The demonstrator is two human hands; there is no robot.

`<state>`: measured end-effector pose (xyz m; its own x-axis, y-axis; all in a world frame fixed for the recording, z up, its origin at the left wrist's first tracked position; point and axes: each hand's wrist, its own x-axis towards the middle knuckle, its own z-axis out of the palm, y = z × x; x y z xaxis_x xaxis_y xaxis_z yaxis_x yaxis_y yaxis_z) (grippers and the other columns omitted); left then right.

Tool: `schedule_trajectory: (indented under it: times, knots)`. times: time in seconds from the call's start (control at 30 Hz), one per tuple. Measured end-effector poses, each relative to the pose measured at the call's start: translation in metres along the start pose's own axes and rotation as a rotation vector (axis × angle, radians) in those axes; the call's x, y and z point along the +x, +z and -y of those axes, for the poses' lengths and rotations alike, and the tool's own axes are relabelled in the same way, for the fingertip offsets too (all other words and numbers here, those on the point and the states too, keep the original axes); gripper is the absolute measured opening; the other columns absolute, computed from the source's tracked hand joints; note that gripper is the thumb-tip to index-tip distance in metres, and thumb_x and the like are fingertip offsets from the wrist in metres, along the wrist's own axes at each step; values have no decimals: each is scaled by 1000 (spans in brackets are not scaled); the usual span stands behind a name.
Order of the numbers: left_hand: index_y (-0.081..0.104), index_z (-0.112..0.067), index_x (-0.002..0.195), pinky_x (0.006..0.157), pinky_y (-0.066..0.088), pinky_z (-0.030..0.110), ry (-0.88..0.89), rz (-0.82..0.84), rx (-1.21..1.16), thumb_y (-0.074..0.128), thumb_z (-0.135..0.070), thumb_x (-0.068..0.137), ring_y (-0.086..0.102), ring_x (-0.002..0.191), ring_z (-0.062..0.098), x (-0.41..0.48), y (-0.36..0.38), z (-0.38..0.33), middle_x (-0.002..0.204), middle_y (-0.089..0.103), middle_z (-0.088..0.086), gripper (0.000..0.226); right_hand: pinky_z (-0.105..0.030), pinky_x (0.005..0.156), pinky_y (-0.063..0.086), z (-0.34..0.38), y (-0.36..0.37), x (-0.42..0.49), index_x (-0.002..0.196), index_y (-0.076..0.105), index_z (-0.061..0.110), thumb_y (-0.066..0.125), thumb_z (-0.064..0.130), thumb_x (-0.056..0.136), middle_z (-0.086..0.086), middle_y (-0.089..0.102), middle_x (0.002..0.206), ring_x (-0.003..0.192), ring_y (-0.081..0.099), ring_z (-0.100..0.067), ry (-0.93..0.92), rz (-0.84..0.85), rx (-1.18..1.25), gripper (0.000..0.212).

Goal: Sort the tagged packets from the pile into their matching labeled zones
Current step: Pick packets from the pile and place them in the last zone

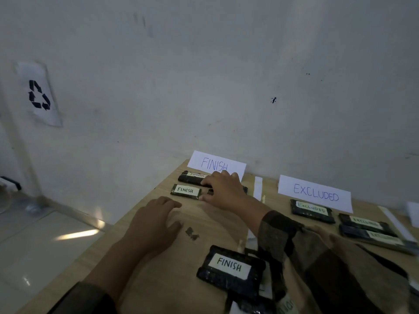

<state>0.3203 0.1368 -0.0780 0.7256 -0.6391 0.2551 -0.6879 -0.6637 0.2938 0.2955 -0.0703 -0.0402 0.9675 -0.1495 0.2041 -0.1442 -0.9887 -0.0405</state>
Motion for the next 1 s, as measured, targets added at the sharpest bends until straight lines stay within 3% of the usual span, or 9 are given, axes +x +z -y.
schedule_trajectory:
  times: [0.4,0.6,0.7,0.83,1.0]
  knots:
    - [47,-33,131,100,39,30,174,22,-59,56,-48,87,43,125,10,-13,2,-83,135,49,-11,47,-37,97,32,-48,-43,-118,121,55,30,58,45,88,4,53,126,119,46,-18,40,73,63,36]
    - [48,-33,130,100,38,31,250,84,-78,54,-49,88,44,123,10,-23,12,-124,133,49,-12,46,-36,97,40,-69,-55,-169,131,49,29,53,53,88,4,50,133,120,48,-18,120,300,47,49]
    - [48,-33,129,99,38,31,268,110,-81,54,-49,88,45,122,12,-25,17,-140,132,50,-11,44,-37,96,37,-75,-55,-190,134,45,29,52,57,87,2,49,132,120,47,-19,144,342,-8,56]
    - [46,-33,132,98,38,30,254,142,-107,55,-46,88,45,124,13,-25,25,-156,135,51,-9,46,-39,97,33,-77,-49,-211,137,41,30,60,51,84,3,49,128,118,47,-19,110,260,-26,60]
    - [47,-34,131,98,41,32,228,159,-144,63,-43,84,53,117,12,-26,27,-171,130,55,-11,51,-34,96,38,-75,-45,-229,134,40,34,72,41,76,11,49,131,118,48,-12,108,35,155,67]
